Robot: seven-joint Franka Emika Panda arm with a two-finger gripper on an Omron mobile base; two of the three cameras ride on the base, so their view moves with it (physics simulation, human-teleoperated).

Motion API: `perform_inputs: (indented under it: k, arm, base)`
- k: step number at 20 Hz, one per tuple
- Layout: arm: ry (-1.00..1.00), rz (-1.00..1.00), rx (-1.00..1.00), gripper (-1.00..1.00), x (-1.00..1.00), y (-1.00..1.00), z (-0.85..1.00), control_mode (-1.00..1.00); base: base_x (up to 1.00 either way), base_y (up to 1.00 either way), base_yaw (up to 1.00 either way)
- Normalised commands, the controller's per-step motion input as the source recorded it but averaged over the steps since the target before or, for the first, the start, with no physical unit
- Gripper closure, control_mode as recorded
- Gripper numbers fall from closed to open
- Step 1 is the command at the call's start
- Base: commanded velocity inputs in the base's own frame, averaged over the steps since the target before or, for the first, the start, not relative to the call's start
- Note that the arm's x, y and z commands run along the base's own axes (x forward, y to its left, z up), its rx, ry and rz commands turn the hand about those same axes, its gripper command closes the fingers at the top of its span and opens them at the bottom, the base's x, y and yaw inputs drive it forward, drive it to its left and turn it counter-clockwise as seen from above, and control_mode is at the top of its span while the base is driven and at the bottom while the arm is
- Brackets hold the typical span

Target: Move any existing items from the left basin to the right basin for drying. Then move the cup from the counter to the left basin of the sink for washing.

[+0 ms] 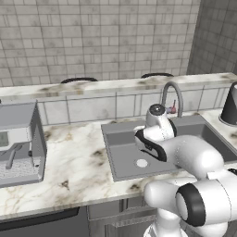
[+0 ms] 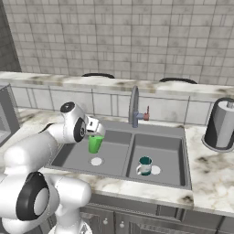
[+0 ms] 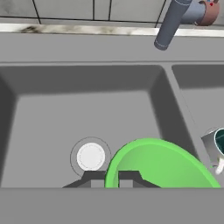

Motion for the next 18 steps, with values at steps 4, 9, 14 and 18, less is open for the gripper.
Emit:
perform_inputs:
  k: [4,9,14,18]
  arm:
    - [-0.05,0.00,0.00,1.00,0.00,0.07,-0.32,-1.00]
    - [-0.06,0.00,0.00,1.00,0.00,0.05,-0.23,-1.00]
    - [-0.05,0.00,0.00,1.00,0.00,0.04,-0.22,-1.00]
    - [-0.02,0.00,0.00,1.00,0.00,0.03,-0.19,-1.00]
  base:
    - [0.00,0.00,0.00]
    - [0.00,0.00,0.00]
    - [0.00,0.00,0.00]
    - [0.00,0.00,0.00]
